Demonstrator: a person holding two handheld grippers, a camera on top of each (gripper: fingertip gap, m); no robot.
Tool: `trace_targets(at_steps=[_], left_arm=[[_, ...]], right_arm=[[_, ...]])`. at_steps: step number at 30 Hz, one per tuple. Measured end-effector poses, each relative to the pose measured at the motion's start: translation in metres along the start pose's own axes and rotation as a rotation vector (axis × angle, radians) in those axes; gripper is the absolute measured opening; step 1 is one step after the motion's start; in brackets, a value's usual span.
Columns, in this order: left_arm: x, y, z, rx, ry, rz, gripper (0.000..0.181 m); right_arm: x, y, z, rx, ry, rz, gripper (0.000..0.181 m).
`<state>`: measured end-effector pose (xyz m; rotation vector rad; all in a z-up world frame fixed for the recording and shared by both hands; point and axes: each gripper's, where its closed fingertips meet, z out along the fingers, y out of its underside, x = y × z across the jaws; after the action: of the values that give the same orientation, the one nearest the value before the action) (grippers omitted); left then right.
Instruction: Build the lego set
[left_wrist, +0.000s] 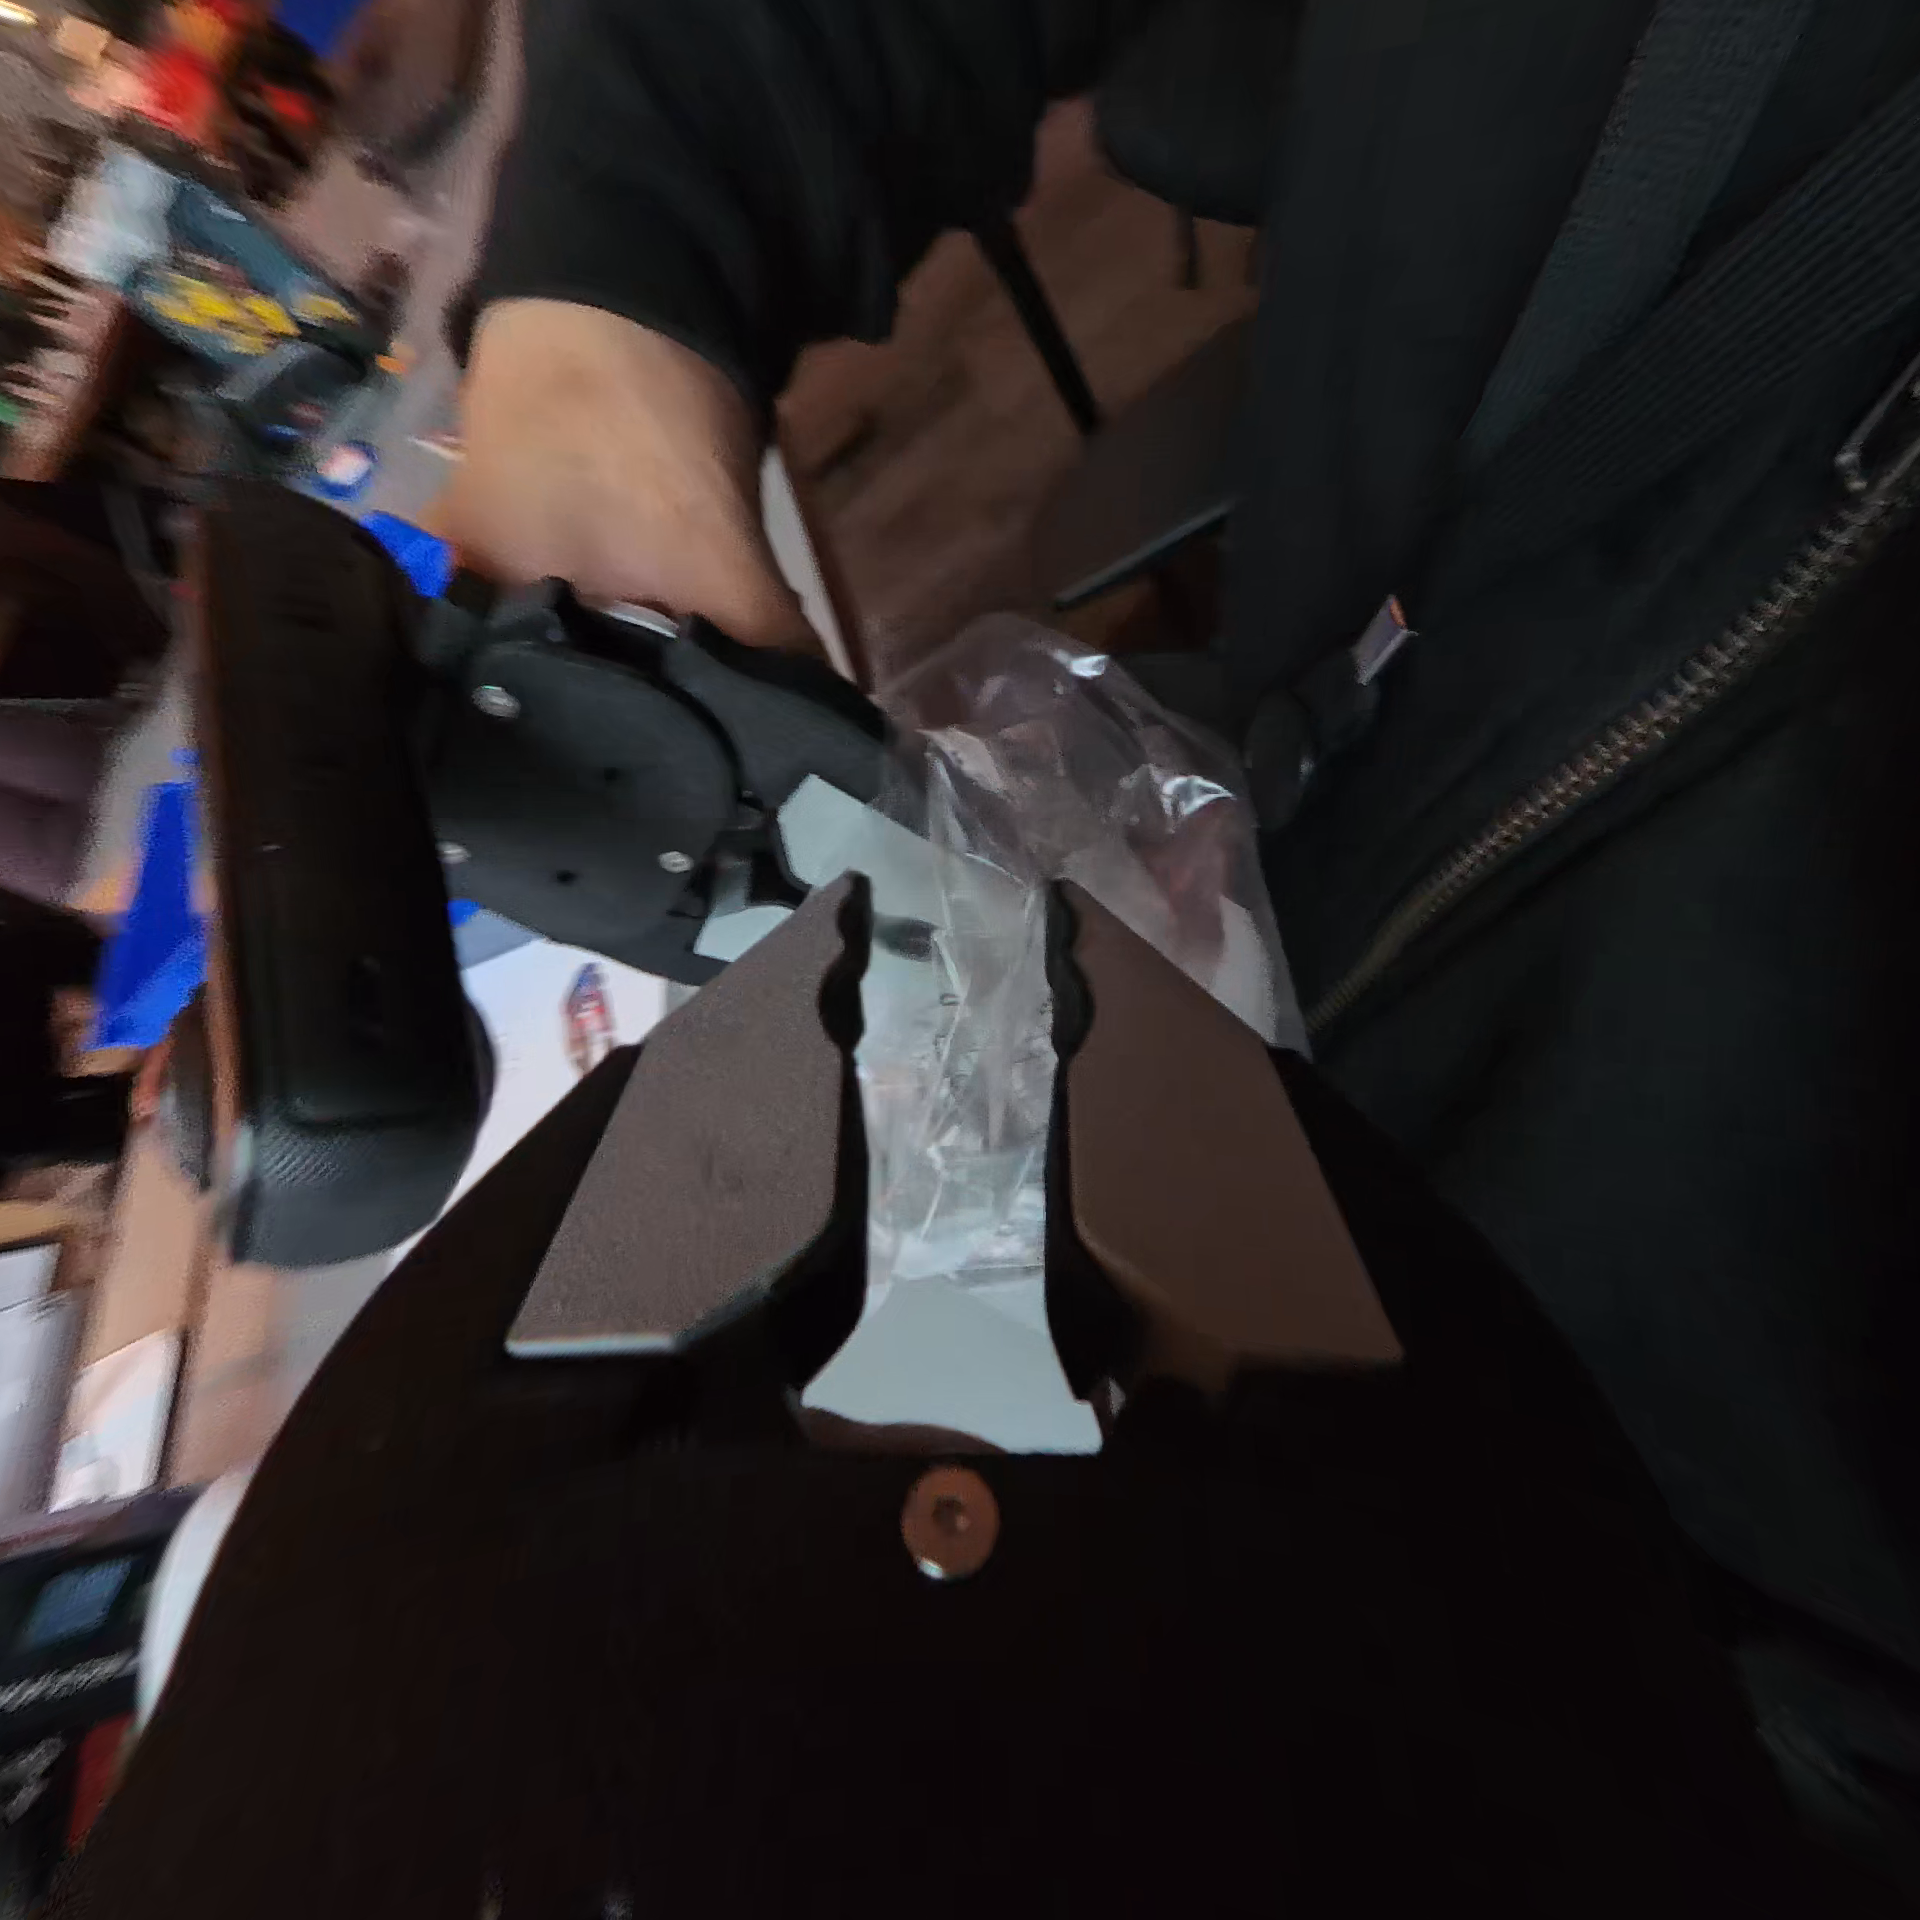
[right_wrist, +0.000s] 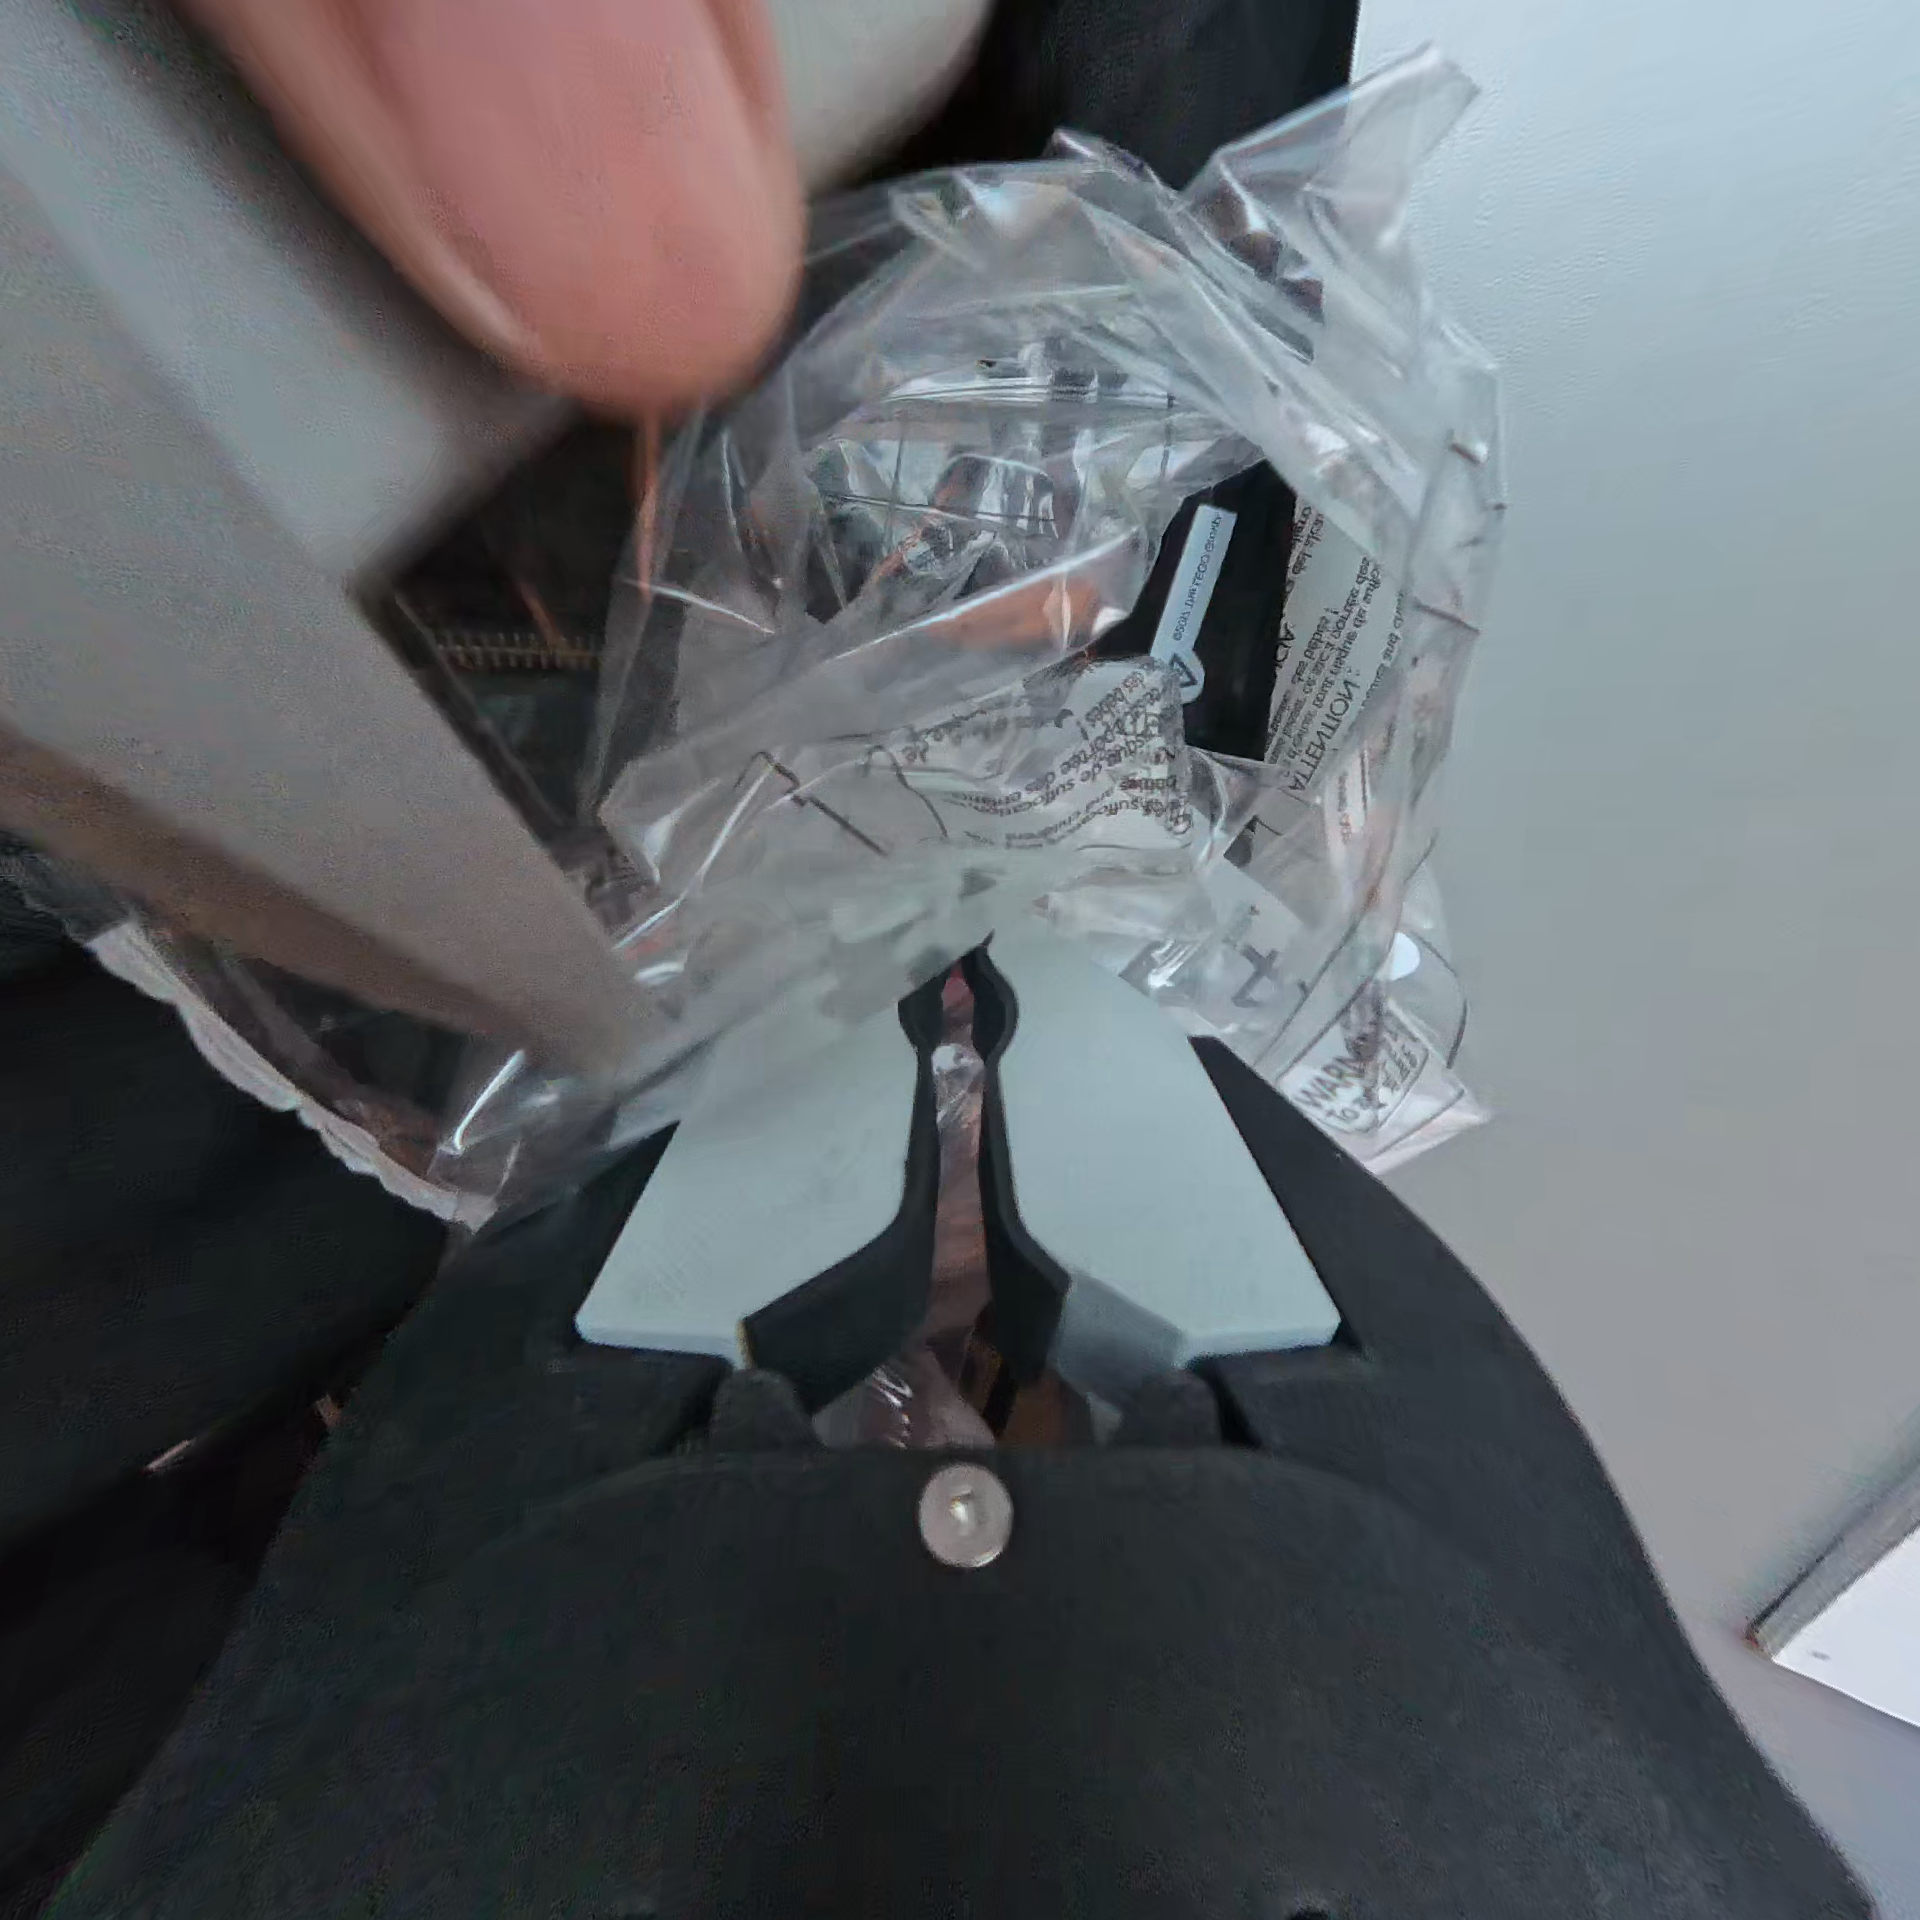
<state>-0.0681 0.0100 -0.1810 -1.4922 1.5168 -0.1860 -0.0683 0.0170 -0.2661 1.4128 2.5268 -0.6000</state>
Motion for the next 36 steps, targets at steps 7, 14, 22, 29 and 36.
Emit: trace_targets(at_steps=[7,14,22,29,36], left_arm=[[-0.006,-0.013,-0.003,-0.012,-0.102,0.021,0.068],[0.009,0.006,0.013,-0.059,0.137,-0.192,0.013],[0.007,-0.005,0.012,0.165,0.622,-0.775,0.001],[-0.008,0.001,0.019,0.089,0.587,-0.747,0.0],[-0.015,0.003,0.013,0.088,0.568,-0.728,0.001]], right_arm=[[-0.001,-0.007,0.006,0.009,-0.026,0.056,0.0],[0.018,-0.005,-0.011,0.217,-0.002,0.194,0.0],[-0.008,0.004,-0.097,0.537,-0.004,-0.053,0.034],[0.006,0.027,-0.138,0.525,0.362,-0.089,0.044],[0.023,0.07,-0.091,0.424,0.293,0.147,0.055]])
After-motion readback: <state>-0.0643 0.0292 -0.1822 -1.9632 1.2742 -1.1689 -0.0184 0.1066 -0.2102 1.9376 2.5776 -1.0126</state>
